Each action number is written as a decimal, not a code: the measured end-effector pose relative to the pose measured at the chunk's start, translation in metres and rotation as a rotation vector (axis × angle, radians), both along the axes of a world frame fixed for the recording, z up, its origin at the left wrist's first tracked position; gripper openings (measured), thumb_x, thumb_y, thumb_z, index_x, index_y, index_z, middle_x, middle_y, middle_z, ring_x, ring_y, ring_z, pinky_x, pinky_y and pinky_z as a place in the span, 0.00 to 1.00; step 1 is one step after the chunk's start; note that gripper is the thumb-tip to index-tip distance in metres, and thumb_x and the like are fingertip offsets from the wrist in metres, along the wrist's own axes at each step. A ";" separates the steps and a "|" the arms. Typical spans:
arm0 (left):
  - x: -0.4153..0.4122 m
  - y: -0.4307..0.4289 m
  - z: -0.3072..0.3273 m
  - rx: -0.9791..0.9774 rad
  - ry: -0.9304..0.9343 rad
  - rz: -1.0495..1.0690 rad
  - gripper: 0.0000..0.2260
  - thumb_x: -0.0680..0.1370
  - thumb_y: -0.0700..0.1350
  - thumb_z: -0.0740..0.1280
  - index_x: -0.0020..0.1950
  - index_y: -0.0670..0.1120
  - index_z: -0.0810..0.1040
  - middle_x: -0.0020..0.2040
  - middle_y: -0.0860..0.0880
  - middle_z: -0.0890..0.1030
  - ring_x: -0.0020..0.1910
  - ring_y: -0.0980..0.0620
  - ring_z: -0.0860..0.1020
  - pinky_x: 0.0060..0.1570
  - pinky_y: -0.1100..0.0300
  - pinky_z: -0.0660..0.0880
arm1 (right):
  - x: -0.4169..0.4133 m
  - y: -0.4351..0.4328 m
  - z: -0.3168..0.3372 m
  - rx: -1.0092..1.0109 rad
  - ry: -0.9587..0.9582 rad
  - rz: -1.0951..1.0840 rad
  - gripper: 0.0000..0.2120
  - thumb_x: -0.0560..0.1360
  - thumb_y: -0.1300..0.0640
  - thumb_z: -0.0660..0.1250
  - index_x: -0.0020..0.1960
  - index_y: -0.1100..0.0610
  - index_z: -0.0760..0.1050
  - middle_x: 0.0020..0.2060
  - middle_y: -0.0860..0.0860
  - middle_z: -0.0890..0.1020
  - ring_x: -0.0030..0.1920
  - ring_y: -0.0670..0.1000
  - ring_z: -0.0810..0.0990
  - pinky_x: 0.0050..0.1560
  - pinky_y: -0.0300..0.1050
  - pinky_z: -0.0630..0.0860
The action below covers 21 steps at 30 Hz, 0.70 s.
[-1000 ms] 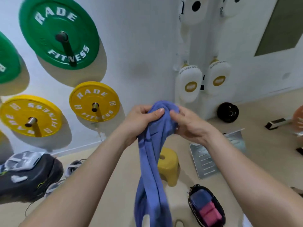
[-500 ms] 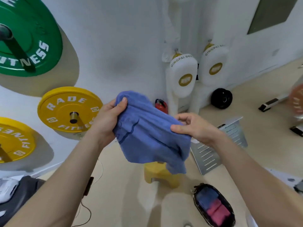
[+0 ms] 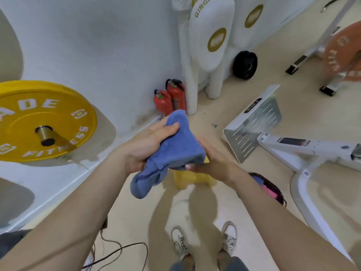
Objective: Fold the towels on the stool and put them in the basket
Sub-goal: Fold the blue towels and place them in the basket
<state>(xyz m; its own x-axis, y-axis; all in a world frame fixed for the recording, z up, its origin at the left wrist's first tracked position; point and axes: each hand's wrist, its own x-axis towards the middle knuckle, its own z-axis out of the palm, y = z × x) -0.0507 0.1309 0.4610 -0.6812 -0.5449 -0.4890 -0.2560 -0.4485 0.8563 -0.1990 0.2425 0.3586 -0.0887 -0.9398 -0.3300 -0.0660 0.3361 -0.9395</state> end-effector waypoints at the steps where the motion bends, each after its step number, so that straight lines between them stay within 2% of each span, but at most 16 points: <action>1: -0.001 -0.002 -0.006 0.037 0.019 -0.029 0.07 0.81 0.45 0.60 0.52 0.47 0.78 0.40 0.51 0.84 0.39 0.57 0.82 0.39 0.65 0.79 | 0.011 -0.006 -0.005 0.018 -0.003 -0.014 0.24 0.70 0.62 0.74 0.64 0.55 0.71 0.56 0.50 0.81 0.55 0.40 0.75 0.55 0.35 0.74; 3: -0.004 -0.010 -0.016 0.067 0.077 -0.038 0.07 0.81 0.44 0.60 0.51 0.47 0.77 0.38 0.52 0.84 0.38 0.58 0.82 0.38 0.66 0.78 | 0.021 -0.013 -0.020 0.072 0.075 -0.049 0.11 0.70 0.61 0.74 0.52 0.58 0.78 0.44 0.53 0.83 0.46 0.47 0.78 0.50 0.43 0.77; 4: -0.004 -0.016 -0.019 0.086 0.124 -0.021 0.07 0.80 0.45 0.60 0.52 0.45 0.76 0.38 0.52 0.83 0.38 0.58 0.82 0.38 0.66 0.78 | 0.019 -0.011 -0.032 0.108 0.110 -0.050 0.09 0.70 0.59 0.74 0.48 0.61 0.79 0.42 0.55 0.83 0.44 0.49 0.78 0.49 0.48 0.76; 6: -0.001 -0.030 -0.029 0.148 0.213 0.018 0.12 0.79 0.48 0.61 0.59 0.44 0.74 0.46 0.48 0.82 0.45 0.54 0.81 0.46 0.62 0.79 | 0.007 0.005 -0.053 0.185 0.080 -0.014 0.07 0.71 0.61 0.73 0.44 0.64 0.78 0.38 0.55 0.80 0.42 0.48 0.75 0.45 0.44 0.74; 7: 0.002 -0.037 -0.038 0.170 0.239 0.034 0.15 0.79 0.49 0.61 0.63 0.45 0.72 0.49 0.46 0.81 0.49 0.51 0.81 0.50 0.59 0.79 | -0.001 0.016 -0.062 0.228 0.061 0.006 0.05 0.72 0.62 0.72 0.41 0.62 0.78 0.37 0.53 0.78 0.41 0.47 0.73 0.43 0.42 0.72; 9: 0.010 -0.049 -0.058 0.234 0.264 0.117 0.17 0.77 0.51 0.62 0.63 0.45 0.73 0.48 0.45 0.81 0.47 0.50 0.82 0.48 0.58 0.80 | -0.019 0.039 -0.078 0.340 0.054 0.055 0.09 0.72 0.62 0.71 0.35 0.54 0.76 0.34 0.50 0.74 0.39 0.47 0.71 0.41 0.42 0.67; 11: 0.018 -0.061 -0.086 0.285 0.265 0.208 0.16 0.74 0.52 0.61 0.55 0.46 0.79 0.44 0.47 0.83 0.42 0.52 0.83 0.41 0.61 0.81 | -0.039 0.057 -0.095 0.447 0.055 0.135 0.16 0.73 0.62 0.70 0.29 0.49 0.76 0.31 0.46 0.73 0.36 0.45 0.70 0.40 0.38 0.65; 13: 0.024 -0.074 -0.125 0.296 0.198 0.275 0.16 0.75 0.54 0.61 0.51 0.46 0.83 0.45 0.48 0.84 0.43 0.53 0.84 0.39 0.62 0.80 | -0.061 0.068 -0.122 0.527 0.095 0.206 0.15 0.73 0.62 0.69 0.31 0.48 0.78 0.32 0.43 0.75 0.37 0.42 0.72 0.41 0.36 0.66; 15: 0.031 -0.090 -0.180 0.271 0.077 0.347 0.17 0.79 0.55 0.58 0.58 0.46 0.79 0.49 0.48 0.83 0.45 0.54 0.84 0.40 0.63 0.80 | -0.083 0.066 -0.157 0.572 0.158 0.159 0.04 0.70 0.58 0.70 0.41 0.58 0.79 0.36 0.49 0.76 0.41 0.45 0.73 0.44 0.42 0.67; 16: 0.034 -0.096 -0.213 0.245 0.018 0.382 0.17 0.80 0.56 0.58 0.60 0.47 0.76 0.48 0.48 0.83 0.43 0.54 0.83 0.39 0.62 0.80 | -0.096 0.062 -0.183 0.580 0.177 0.094 0.13 0.67 0.54 0.70 0.44 0.64 0.76 0.37 0.53 0.75 0.41 0.48 0.72 0.45 0.45 0.66; 17: 0.036 -0.101 -0.246 0.214 -0.031 0.409 0.16 0.81 0.55 0.58 0.60 0.48 0.75 0.47 0.48 0.83 0.42 0.55 0.83 0.37 0.62 0.80 | -0.109 0.055 -0.206 0.604 0.216 0.050 0.17 0.65 0.52 0.69 0.45 0.65 0.75 0.37 0.54 0.75 0.41 0.49 0.71 0.44 0.47 0.66; 18: 0.037 -0.105 -0.282 0.170 -0.074 0.434 0.13 0.81 0.55 0.58 0.59 0.49 0.75 0.45 0.49 0.83 0.40 0.55 0.83 0.35 0.62 0.80 | -0.119 0.045 -0.232 0.608 0.255 -0.001 0.16 0.64 0.52 0.68 0.44 0.64 0.76 0.35 0.54 0.76 0.39 0.49 0.71 0.43 0.47 0.67; 21: 0.032 -0.118 -0.391 -0.009 -0.169 0.498 0.07 0.82 0.49 0.57 0.49 0.52 0.74 0.39 0.51 0.81 0.34 0.57 0.82 0.29 0.63 0.77 | -0.146 0.002 -0.313 0.547 0.423 -0.047 0.05 0.70 0.59 0.65 0.40 0.61 0.77 0.31 0.51 0.76 0.34 0.49 0.72 0.39 0.44 0.68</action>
